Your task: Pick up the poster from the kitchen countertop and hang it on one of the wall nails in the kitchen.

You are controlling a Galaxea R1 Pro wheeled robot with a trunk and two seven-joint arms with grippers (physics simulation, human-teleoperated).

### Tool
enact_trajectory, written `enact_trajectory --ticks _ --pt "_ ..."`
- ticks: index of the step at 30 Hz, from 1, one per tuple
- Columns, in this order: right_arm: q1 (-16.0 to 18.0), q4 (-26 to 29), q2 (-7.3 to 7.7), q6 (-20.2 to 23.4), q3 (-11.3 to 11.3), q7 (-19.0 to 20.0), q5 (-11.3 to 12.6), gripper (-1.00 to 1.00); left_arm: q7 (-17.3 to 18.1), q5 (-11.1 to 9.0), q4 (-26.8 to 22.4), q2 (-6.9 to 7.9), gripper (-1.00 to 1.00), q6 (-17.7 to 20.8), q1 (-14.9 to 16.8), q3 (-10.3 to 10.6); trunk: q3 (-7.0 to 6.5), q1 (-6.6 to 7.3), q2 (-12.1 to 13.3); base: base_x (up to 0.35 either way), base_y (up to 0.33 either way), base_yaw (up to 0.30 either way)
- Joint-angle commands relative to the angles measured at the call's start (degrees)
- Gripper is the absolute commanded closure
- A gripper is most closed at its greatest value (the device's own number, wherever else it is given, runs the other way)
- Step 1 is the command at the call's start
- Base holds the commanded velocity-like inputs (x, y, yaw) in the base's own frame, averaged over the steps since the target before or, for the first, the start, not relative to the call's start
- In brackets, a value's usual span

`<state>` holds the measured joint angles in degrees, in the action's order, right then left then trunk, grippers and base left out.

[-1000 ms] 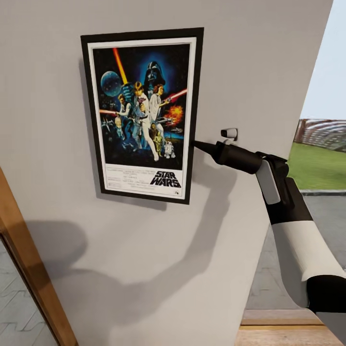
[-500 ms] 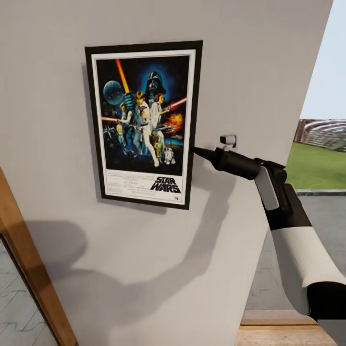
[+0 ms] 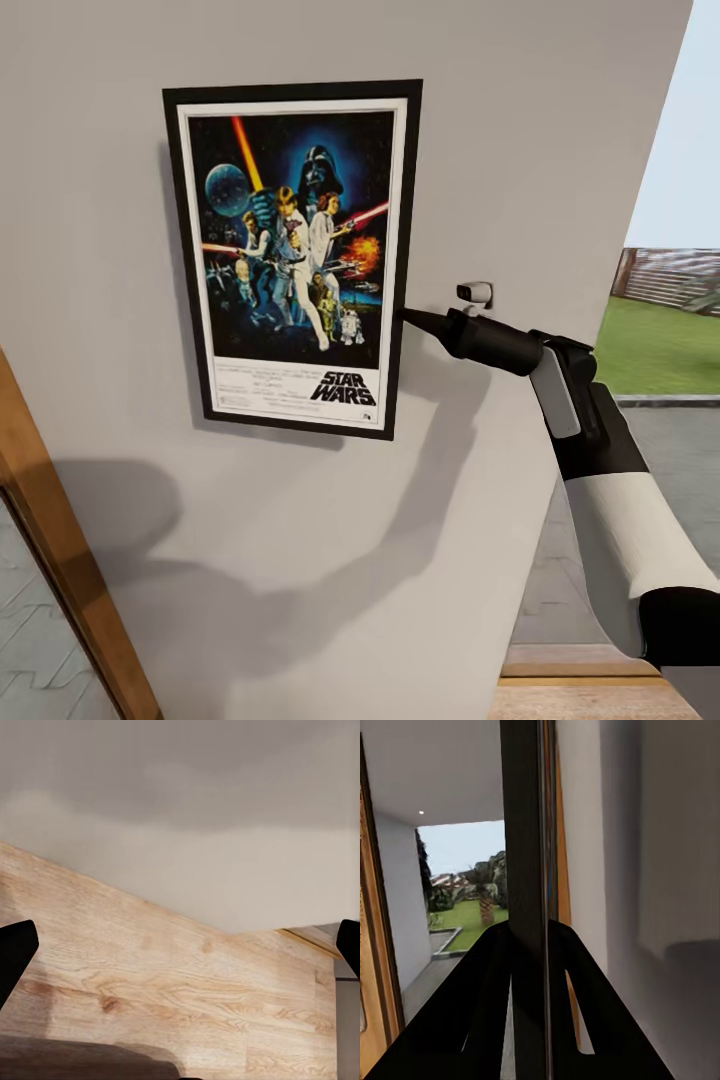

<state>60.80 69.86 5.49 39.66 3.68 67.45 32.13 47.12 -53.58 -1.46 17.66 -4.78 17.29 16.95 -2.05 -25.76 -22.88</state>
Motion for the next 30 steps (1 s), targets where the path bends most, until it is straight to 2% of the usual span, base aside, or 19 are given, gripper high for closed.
enact_trajectory --ticks 1,30 --pt "0.0 0.0 0.05 0.5 0.1 0.0 0.5 1.0 0.1 -0.2 0.1 0.01 -1.0 -0.5 0.0 0.5 0.03 -0.02 0.0 0.0 0.0 0.0" --pt "-1.5 0.3 0.05 -0.4 0.1 0.1 0.4 1.0 0.1 -0.2 0.1 0.01 -1.0 -0.5 0.0 0.5 0.03 -0.02 0.0 0.0 0.0 0.0"
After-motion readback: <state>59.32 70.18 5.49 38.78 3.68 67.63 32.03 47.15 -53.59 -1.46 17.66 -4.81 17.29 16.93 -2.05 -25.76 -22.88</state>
